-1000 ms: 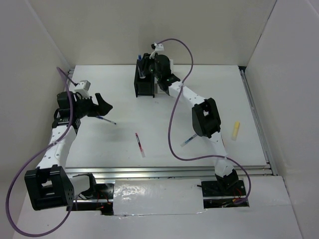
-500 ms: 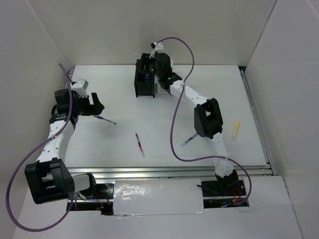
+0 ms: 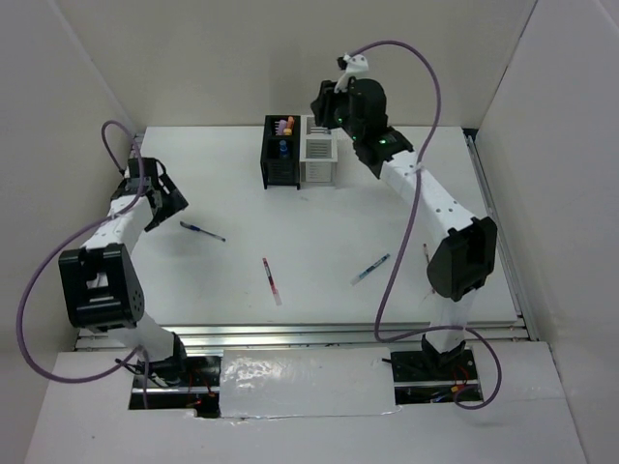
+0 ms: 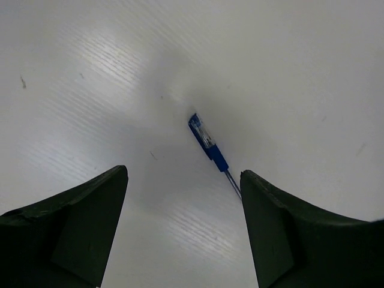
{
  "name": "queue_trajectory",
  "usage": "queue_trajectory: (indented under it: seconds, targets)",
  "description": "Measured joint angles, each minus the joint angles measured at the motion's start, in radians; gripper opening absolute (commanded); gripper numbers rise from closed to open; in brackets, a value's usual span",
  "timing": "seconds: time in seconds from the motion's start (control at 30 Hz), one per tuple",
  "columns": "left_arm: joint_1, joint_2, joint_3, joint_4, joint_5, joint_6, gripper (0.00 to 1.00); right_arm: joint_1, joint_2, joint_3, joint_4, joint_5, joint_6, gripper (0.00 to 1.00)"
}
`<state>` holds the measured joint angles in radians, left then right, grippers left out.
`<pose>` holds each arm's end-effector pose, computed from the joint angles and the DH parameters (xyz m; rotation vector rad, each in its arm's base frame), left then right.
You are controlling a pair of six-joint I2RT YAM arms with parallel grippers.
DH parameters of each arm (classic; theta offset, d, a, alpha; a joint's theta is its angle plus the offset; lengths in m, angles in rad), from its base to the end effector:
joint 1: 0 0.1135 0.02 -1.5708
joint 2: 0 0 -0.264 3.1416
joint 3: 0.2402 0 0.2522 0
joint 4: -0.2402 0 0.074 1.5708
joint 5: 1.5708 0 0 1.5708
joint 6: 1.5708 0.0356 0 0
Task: Sort the stationery into containers
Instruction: Place the stationery in the storage box, then pick up the pen from the center of the board.
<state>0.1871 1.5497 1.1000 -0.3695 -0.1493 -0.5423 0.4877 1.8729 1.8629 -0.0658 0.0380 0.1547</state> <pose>0.3288 0.0676 0.2452 -0.9134 2.1958 0.0093 0.4011 0.2112 0.4148 -0.2472 1.6481 0.4576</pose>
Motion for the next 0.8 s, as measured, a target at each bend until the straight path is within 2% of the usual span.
queue_trajectory:
  seconds: [0.17,0.3,0.5,0.8]
  targets:
    - [-0.058,0.187,0.194,-0.114,-0.148,-0.082,0.80,-0.116,-0.058,-0.066,-0.076,-0.011,0.002,0.46]
    - [-0.086,0.301,0.292,-0.188,-0.198,-0.132,0.79,-0.200,-0.061,-0.117,-0.138,-0.047,0.012,0.44]
    - [-0.092,0.345,0.293,-0.256,-0.196,-0.199,0.80,-0.233,-0.061,-0.138,-0.177,-0.101,0.023,0.43]
    - [-0.092,0.345,0.219,-0.234,-0.100,-0.273,0.75,-0.251,-0.063,-0.138,-0.185,-0.161,0.039,0.43]
